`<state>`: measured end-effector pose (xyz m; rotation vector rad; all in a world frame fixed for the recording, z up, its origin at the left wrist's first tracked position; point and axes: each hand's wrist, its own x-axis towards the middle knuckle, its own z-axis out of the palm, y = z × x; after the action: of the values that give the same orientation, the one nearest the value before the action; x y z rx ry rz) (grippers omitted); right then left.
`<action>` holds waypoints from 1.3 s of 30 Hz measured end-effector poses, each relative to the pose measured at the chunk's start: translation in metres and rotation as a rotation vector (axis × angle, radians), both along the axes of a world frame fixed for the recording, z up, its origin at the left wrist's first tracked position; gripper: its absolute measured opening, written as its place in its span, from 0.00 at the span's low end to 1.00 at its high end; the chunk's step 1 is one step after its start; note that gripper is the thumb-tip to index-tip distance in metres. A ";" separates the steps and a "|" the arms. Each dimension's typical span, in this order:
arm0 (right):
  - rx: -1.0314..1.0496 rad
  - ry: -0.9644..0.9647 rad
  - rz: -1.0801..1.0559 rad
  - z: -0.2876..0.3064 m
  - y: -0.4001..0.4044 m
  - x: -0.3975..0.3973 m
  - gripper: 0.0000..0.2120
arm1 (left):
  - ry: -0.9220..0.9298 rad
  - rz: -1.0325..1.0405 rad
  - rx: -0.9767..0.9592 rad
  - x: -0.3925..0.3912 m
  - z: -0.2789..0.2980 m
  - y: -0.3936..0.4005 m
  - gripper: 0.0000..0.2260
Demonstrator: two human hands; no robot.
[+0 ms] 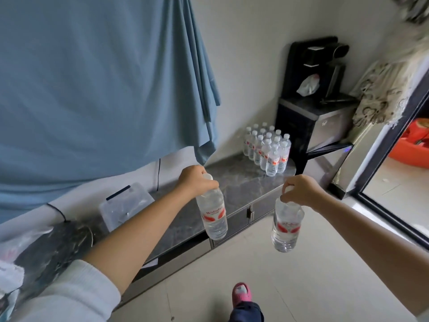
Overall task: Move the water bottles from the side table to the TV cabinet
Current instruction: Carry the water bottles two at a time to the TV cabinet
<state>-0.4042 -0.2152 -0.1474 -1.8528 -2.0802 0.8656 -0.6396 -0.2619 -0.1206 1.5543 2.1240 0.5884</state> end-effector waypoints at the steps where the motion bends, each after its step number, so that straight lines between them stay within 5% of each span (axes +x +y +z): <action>1: -0.026 -0.002 -0.014 -0.004 0.015 0.003 0.05 | -0.006 -0.001 -0.006 -0.001 -0.003 0.017 0.20; 4: -0.096 -0.014 -0.054 -0.019 0.070 0.016 0.11 | -0.007 -0.061 -0.044 -0.002 -0.018 0.082 0.17; 10: -0.084 -0.147 0.011 -0.027 0.196 0.039 0.05 | 0.069 -0.178 -0.068 0.011 -0.031 0.219 0.09; 14: -0.010 -0.218 -0.014 -0.034 0.262 0.060 0.13 | 0.137 -0.161 -0.077 0.026 -0.035 0.286 0.08; 21: -0.043 -0.247 0.039 -0.054 0.391 0.103 0.10 | 0.060 -0.125 -0.160 0.055 -0.061 0.390 0.07; 28: -0.149 -0.357 0.278 -0.093 0.496 0.141 0.06 | 0.050 -0.024 -0.276 0.096 -0.101 0.468 0.13; 39: -0.150 -0.456 0.404 -0.161 0.621 0.167 0.13 | -0.031 0.163 -0.349 0.127 -0.169 0.547 0.13</action>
<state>-0.2373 0.4054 -0.3083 -1.8705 -2.8111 0.7476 -0.5127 0.2856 -0.2901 1.1843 2.2016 0.2700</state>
